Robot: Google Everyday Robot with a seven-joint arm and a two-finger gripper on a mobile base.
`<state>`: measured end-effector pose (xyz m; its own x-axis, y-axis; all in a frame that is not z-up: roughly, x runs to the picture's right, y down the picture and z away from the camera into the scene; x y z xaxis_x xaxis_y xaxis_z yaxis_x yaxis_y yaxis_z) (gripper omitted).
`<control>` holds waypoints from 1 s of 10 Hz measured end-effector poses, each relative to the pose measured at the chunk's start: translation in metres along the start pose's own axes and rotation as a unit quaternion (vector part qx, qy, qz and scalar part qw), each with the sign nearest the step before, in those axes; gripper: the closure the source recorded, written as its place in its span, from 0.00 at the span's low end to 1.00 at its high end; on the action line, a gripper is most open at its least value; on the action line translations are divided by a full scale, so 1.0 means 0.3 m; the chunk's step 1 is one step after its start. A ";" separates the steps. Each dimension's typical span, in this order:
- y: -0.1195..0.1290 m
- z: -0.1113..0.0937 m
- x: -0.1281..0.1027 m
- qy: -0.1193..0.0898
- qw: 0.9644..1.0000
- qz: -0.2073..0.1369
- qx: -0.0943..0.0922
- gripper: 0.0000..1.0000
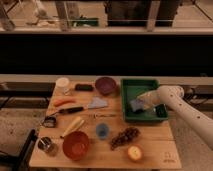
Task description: Wipe tray with sponge
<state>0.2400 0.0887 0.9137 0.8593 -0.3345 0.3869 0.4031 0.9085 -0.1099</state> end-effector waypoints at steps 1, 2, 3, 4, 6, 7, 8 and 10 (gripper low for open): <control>0.008 0.002 -0.018 -0.006 1.000 -0.001 -0.006 1.00; 0.025 0.000 -0.029 -0.009 1.000 -0.001 -0.012 1.00; 0.044 -0.003 -0.044 -0.013 1.000 -0.003 -0.020 1.00; 0.056 -0.006 -0.047 -0.012 1.000 0.001 -0.023 1.00; 0.104 -0.037 0.001 0.002 0.999 0.022 -0.023 1.00; 0.114 -0.042 0.015 0.008 0.999 0.029 -0.022 1.00; 0.119 -0.048 0.030 0.014 0.999 0.035 -0.020 1.00; 0.152 -0.065 0.080 0.033 0.998 0.056 -0.016 1.00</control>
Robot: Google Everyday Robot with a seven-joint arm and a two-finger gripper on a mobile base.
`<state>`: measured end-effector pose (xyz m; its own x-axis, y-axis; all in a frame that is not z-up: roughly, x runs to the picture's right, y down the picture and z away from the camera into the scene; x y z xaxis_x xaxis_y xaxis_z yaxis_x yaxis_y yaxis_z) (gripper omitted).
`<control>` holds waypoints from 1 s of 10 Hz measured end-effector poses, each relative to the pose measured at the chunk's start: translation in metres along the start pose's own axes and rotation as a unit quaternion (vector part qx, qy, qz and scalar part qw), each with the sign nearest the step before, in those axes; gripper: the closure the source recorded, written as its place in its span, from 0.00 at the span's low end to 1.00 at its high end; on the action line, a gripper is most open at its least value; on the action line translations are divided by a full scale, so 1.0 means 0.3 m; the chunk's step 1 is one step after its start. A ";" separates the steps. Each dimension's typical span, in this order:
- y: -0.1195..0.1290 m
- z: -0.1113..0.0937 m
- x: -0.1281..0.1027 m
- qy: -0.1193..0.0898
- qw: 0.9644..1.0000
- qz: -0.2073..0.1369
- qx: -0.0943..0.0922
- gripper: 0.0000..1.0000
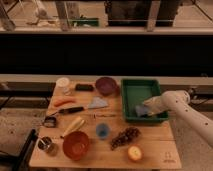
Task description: Wipe tray with sponge
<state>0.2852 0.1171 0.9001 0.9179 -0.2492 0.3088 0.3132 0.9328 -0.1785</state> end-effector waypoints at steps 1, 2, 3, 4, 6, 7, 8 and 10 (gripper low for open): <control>0.007 -0.002 0.017 0.006 1.000 0.008 0.001 1.00; 0.008 0.002 0.028 0.009 1.000 0.014 0.002 1.00; 0.013 0.002 0.056 0.015 1.000 0.024 0.004 1.00; 0.014 0.004 0.073 0.019 0.999 0.028 0.005 1.00; 0.007 0.008 0.107 0.025 0.999 0.035 0.009 1.00; 0.009 0.008 0.107 0.025 0.999 0.035 0.008 1.00; 0.009 0.008 0.106 0.025 0.999 0.035 0.007 1.00; 0.011 0.008 0.107 0.025 0.999 0.035 0.007 1.00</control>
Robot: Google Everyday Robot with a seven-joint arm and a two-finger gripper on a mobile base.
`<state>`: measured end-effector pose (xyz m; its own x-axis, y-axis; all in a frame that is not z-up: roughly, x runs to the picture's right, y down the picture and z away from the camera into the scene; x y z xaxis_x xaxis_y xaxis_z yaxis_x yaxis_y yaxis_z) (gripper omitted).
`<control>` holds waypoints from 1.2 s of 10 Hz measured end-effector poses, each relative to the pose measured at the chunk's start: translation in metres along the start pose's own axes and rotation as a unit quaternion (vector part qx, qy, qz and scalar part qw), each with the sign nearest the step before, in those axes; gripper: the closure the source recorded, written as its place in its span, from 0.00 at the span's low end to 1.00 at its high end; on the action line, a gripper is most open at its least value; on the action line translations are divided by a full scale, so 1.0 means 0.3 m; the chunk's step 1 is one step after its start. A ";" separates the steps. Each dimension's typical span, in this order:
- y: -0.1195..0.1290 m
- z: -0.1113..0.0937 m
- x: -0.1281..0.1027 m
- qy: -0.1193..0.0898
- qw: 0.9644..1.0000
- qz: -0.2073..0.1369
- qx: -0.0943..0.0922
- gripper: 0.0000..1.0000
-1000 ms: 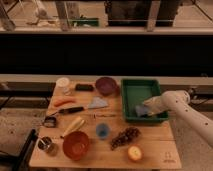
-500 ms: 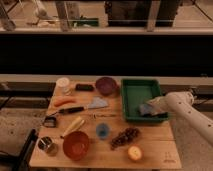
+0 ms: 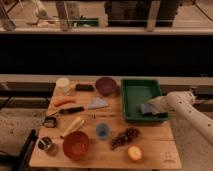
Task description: Wipe tray with sponge
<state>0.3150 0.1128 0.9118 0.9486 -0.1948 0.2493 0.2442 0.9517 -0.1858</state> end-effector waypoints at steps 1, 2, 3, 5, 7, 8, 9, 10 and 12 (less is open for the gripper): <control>0.001 0.000 0.001 0.000 1.000 0.000 0.000 1.00; 0.001 0.000 0.000 0.000 1.000 0.000 0.000 1.00; 0.002 0.000 0.001 0.000 1.000 0.001 0.000 1.00; 0.003 0.000 0.001 0.000 1.000 0.001 -0.001 1.00; 0.008 0.002 0.002 -0.001 1.000 0.002 -0.001 1.00; 0.012 0.001 0.004 0.000 1.000 0.002 -0.002 1.00; 0.016 0.000 0.007 0.000 1.000 0.003 -0.003 1.00; 0.018 0.000 0.008 0.000 1.000 0.003 -0.005 1.00; -0.020 -0.009 0.034 0.006 1.000 0.007 -0.004 1.00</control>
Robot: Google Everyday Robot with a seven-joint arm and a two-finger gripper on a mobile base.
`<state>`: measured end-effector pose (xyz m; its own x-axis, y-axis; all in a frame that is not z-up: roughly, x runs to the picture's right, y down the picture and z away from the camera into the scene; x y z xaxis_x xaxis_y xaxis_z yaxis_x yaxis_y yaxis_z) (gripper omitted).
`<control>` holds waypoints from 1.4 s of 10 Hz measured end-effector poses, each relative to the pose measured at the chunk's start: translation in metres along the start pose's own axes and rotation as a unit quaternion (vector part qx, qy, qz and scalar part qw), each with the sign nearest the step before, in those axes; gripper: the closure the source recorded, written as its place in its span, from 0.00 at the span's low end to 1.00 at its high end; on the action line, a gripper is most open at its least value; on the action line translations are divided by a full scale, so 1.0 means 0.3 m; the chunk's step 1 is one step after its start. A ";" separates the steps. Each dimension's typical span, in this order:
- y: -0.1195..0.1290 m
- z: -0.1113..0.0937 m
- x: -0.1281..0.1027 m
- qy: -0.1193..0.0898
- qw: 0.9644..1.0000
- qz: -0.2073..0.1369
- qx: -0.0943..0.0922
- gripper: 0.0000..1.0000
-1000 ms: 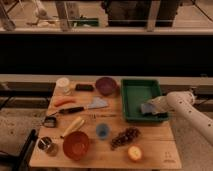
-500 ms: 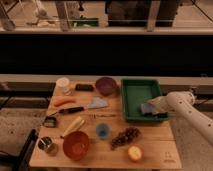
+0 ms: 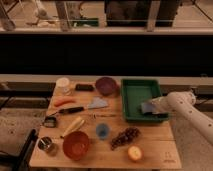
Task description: Wipe tray with sponge
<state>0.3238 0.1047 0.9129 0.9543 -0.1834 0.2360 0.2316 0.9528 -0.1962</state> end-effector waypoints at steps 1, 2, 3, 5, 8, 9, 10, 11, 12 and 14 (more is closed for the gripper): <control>-0.066 -0.006 0.021 0.001 1.000 0.004 0.003 1.00; -0.116 -0.007 0.043 0.003 1.000 0.007 0.004 1.00; -0.190 -0.003 0.067 0.005 1.000 0.009 0.005 1.00; -0.301 -0.009 0.103 0.009 1.000 0.015 0.008 1.00; -0.356 -0.008 0.142 0.013 1.000 0.020 0.012 1.00; -0.365 -0.002 0.143 0.013 1.000 0.020 0.012 1.00; -0.376 0.008 0.137 0.011 1.000 0.018 0.012 1.00; -0.381 0.033 0.131 0.007 1.000 0.017 0.011 1.00; -0.383 0.046 0.132 0.006 1.000 0.016 0.010 1.00; -0.391 0.075 0.126 0.001 1.000 0.012 0.009 1.00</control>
<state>0.3285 -0.0088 0.9663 0.9601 -0.1607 0.2289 0.2050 0.9611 -0.1850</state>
